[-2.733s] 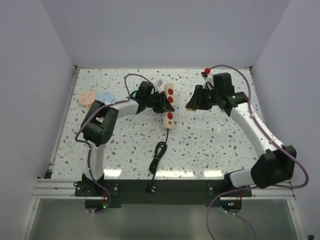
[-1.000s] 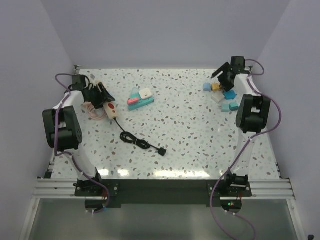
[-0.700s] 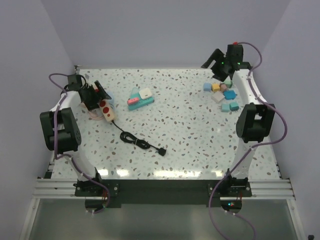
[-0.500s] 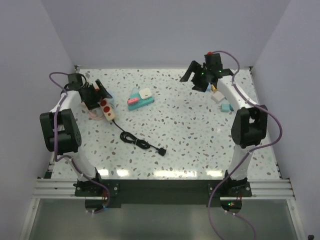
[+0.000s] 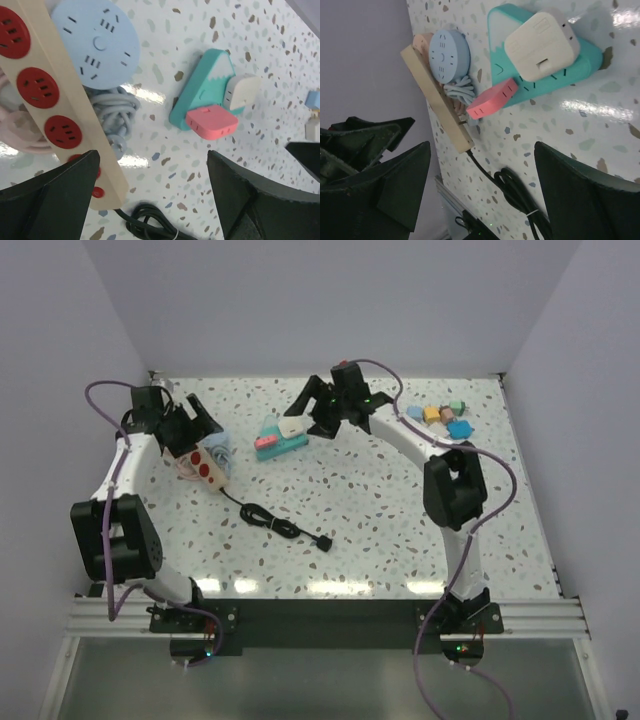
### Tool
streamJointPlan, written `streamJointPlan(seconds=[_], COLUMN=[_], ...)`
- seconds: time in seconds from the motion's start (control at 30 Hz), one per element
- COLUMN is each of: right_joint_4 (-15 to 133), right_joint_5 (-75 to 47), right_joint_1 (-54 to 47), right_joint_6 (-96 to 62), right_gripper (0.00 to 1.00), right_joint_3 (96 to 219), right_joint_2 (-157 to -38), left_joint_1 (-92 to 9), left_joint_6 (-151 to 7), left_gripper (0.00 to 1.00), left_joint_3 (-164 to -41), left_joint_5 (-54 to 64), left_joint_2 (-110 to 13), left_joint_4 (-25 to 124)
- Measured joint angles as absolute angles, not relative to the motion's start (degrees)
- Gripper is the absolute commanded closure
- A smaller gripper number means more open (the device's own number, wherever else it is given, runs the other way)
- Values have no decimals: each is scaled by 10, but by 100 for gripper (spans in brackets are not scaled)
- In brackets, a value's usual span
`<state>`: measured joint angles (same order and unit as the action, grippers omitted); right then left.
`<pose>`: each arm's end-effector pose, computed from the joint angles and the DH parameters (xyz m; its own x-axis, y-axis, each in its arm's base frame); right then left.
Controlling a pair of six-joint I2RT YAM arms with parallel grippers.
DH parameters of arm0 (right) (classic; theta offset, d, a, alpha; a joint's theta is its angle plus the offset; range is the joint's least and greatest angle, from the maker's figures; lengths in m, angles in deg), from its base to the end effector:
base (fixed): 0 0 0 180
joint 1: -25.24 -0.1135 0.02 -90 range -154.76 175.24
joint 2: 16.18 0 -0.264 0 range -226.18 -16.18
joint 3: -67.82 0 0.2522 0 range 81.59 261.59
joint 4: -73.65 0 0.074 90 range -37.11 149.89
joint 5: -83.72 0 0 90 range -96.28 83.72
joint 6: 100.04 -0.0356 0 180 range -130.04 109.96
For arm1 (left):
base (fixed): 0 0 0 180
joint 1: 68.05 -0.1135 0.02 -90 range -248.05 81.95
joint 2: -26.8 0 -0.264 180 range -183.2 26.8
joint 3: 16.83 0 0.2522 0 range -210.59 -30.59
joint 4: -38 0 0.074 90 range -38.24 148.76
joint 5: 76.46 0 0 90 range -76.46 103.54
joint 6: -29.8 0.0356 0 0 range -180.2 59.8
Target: Pull the plug off the socket
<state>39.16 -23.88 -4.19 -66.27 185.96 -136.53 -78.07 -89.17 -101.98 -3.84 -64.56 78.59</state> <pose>0.4232 0.2511 0.2671 -0.8542 0.4279 -0.2955 0.0550 0.6394 0.7669 0.3474 0.0506 0.2714 -0.6451 -0.5834 -0.4934 -0.3168 0.7919 -0.5221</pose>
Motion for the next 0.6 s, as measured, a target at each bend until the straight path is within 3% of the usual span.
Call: streamJointPlan(seconds=[0.3,0.6], right_joint_4=[435,456], right_joint_5=[-234,-221], right_joint_1=[-73,-46], right_joint_6=[-762,-763], right_gripper=[12,10], right_joint_3=[1868,1673], right_joint_2=[-1432,-1278], left_joint_1=[-701,-605], left_joint_6=[-854,-763], left_gripper=[9,7], left_joint_3=[-1035,-1151], left_joint_5=[-107,-29], left_joint_2=[-678,-784], left_joint_4=[780,796])
